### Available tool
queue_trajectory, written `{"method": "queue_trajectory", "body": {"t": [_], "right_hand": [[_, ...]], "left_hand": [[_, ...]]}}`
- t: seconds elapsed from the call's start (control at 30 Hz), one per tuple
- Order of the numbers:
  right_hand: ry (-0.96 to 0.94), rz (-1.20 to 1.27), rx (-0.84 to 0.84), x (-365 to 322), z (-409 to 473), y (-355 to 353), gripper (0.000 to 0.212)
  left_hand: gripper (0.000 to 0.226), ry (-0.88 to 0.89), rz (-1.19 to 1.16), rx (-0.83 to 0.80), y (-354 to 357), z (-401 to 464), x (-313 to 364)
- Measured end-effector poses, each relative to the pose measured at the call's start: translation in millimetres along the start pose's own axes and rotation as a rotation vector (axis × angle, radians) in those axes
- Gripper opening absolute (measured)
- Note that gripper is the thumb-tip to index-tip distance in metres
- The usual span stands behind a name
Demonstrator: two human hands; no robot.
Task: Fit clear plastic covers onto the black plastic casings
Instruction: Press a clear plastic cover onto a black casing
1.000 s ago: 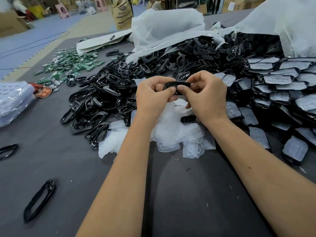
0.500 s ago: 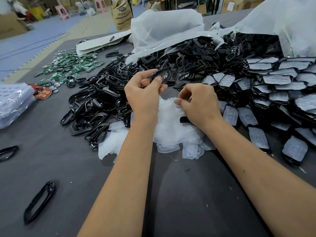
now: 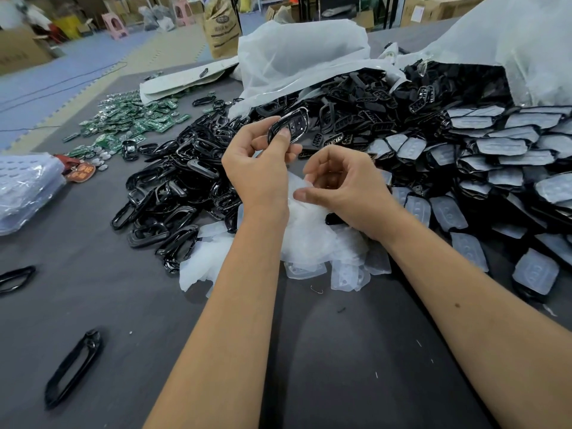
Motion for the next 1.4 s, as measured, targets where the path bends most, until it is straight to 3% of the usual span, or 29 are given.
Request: {"method": "queue_trajectory", "body": {"t": [0.33,0.6,0.7,0.93,1.23,1.4], "right_hand": [[-0.045,-0.135,-0.025,-4.9,0.9,10.7,0.003],[-0.054,-0.068,0.179,-4.7,-0.4,-8.5,0.008],[0.003,0.105,0.159,-1.8,0.2,-7.6,0.007],[0.027,0.14,0.069,-1.5,0.1,-2.0,0.02],[0.053,0.284,0.2,0.2,-1.6,-11.4,0.025],[0.05,0.26,0.226,-1.3,-2.8,-12.2,0.013]], "left_hand": [[0.013,0.104,0.01,0.092,-10.1,2.4,9.8],[0.015,0.125,-0.007,0.097,-12.3,3.8,12.1],[0.016,0.132,-0.004,0.072,-9.0,2.7,11.9],[0.019,0.102,-0.019,0.069,-9.1,3.6,6.4],[0.021,-0.034,0.082,0.017,-12.8,2.1,-13.9],[0.022,-0.068,0.086,-0.024,-11.5,-0.7,-15.2]]}}
Point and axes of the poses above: each hand's wrist, its own z-axis towards the middle knuckle, its own y-axis out of the palm, x = y × z, the point moved 6 cm from there along z, towards the middle knuckle, and after that the axes turned 10 degrees about -z, right-handed, at the moved point
